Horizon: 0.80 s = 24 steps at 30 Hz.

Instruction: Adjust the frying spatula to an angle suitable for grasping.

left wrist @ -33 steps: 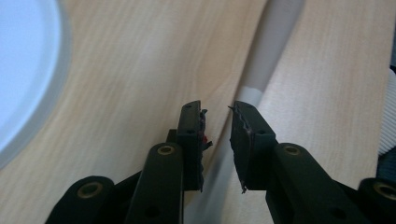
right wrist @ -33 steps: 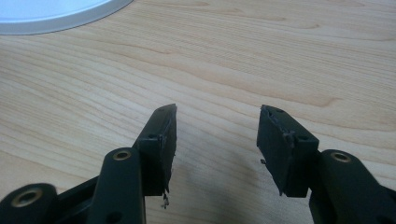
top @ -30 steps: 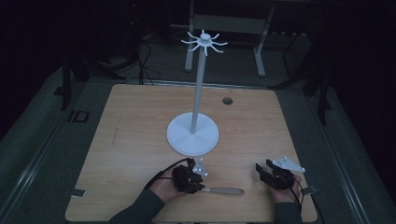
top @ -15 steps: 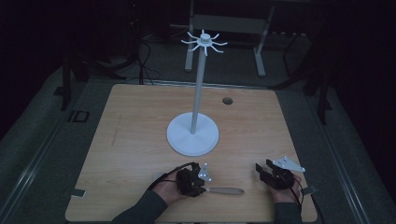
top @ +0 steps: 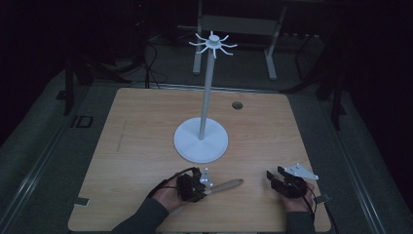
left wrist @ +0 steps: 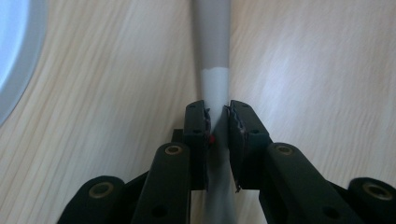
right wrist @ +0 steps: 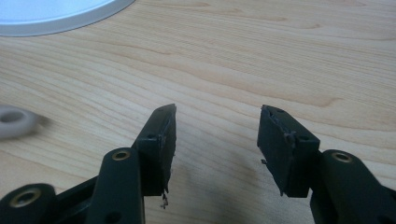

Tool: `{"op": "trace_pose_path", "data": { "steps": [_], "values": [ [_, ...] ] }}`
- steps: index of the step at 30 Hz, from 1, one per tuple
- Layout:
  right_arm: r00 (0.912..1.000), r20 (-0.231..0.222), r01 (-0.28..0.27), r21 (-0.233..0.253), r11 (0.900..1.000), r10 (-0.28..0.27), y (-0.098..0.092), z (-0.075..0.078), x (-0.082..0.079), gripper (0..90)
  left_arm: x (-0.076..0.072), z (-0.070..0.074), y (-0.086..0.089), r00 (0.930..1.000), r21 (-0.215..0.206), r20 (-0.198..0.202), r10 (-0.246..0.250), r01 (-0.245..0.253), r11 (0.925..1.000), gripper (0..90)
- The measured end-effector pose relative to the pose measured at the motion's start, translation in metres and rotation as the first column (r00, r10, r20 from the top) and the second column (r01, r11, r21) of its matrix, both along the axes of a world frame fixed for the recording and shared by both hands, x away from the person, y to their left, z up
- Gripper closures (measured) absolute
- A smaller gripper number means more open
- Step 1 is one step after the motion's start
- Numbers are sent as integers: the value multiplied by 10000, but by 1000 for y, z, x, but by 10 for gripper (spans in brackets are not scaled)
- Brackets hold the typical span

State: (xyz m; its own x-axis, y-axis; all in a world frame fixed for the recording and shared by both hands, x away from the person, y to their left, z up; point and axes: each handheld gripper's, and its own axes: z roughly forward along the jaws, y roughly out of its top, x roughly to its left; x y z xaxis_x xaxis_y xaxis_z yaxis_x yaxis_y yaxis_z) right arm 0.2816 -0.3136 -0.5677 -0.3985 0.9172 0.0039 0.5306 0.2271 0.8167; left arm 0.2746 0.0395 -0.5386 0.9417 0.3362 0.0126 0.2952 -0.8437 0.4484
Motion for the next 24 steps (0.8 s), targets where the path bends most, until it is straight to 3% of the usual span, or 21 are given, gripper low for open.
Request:
{"op": "trace_pose_path", "data": {
  "steps": [5,6,7,9,14,17,23,24],
  "values": [
    [10000,-16,-4,-24,10000,3,0,0,0,468,2,2,11,9995,267,2,325,-325,9991,783],
    [10000,-20,0,-56,10000,0,1,0,0,468,8,3,14,9976,526,-141,673,-665,9964,782],
    [10000,-20,0,-56,10000,0,1,0,0,468,8,3,14,9976,526,-141,673,-665,9964,779],
    [10000,-46,-8,-80,10000,7,1,0,0,468,13,5,8,9965,866,-370,755,-721,9936,766],
    [10000,-74,1,-33,10000,-1,1,0,1,467,19,7,-6,9951,1085,-599,791,-723,9915,740],
    [10000,-85,-15,-9,10000,15,0,0,1,466,26,8,-20,9940,1672,-727,813,-682,9836,739],
    [9999,-115,-42,23,10000,42,0,0,1,465,32,10,-29,9917,2085,-995,813,-591,9762,739],
    [9999,-128,-44,31,10000,45,0,0,1,464,34,11,-35,9908,2451,-1090,809,-521,9681,739]
  ]
}}
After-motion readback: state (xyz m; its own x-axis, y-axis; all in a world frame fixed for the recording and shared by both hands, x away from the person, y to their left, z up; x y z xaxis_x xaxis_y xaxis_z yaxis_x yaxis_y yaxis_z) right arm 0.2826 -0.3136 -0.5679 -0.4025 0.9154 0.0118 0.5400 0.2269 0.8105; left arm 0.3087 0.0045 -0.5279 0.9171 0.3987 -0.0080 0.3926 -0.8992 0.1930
